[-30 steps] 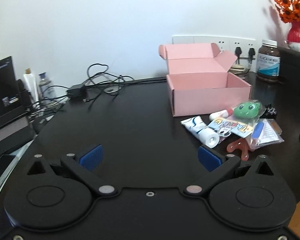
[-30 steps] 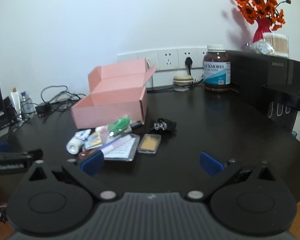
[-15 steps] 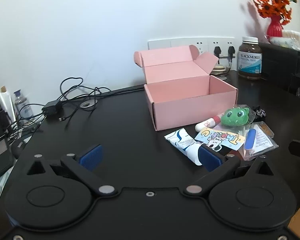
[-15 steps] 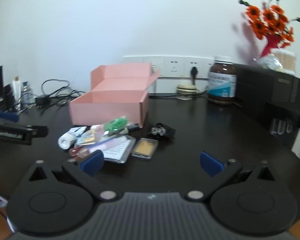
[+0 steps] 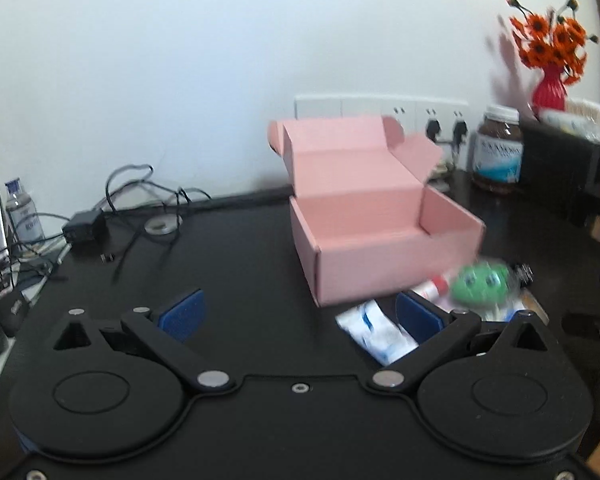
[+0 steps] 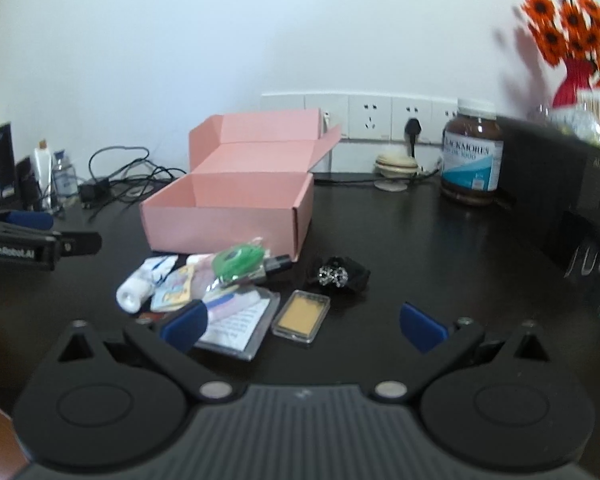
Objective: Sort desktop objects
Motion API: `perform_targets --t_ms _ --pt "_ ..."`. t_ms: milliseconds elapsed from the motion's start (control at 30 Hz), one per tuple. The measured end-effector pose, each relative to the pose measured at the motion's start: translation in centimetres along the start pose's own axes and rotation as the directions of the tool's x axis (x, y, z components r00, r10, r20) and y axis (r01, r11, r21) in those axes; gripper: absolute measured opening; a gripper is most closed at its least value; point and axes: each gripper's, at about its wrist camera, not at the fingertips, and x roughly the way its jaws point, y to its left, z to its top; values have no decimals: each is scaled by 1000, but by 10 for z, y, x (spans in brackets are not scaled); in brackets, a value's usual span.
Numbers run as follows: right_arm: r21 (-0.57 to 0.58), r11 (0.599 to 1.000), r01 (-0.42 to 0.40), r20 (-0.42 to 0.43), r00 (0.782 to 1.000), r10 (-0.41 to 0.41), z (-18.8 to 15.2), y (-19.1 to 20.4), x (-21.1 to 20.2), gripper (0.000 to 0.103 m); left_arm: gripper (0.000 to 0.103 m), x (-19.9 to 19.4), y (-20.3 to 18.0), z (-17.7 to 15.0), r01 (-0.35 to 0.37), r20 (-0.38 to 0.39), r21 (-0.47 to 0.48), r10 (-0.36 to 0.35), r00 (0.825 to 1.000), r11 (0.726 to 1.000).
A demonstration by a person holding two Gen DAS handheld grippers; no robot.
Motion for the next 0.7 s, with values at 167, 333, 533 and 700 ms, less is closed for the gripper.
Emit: perform_targets --t_ms 167,333,533,700 --pt "77 997 -8 -15 1000 9 -3 -11 12 102 103 9 0 19 56 18 55 -57 998 997" --pt "4 998 -69 -7 998 69 4 -20 28 102 103 29 -10 21 165 24 123 -170 985 979" --pt "-101 991 -92 34 995 96 15 -19 37 102 103 46 -13 6 187 42 141 -195 980 972" --pt "-111 990 -90 37 995 95 18 -13 40 102 103 49 -2 3 186 49 99 -191 980 978"
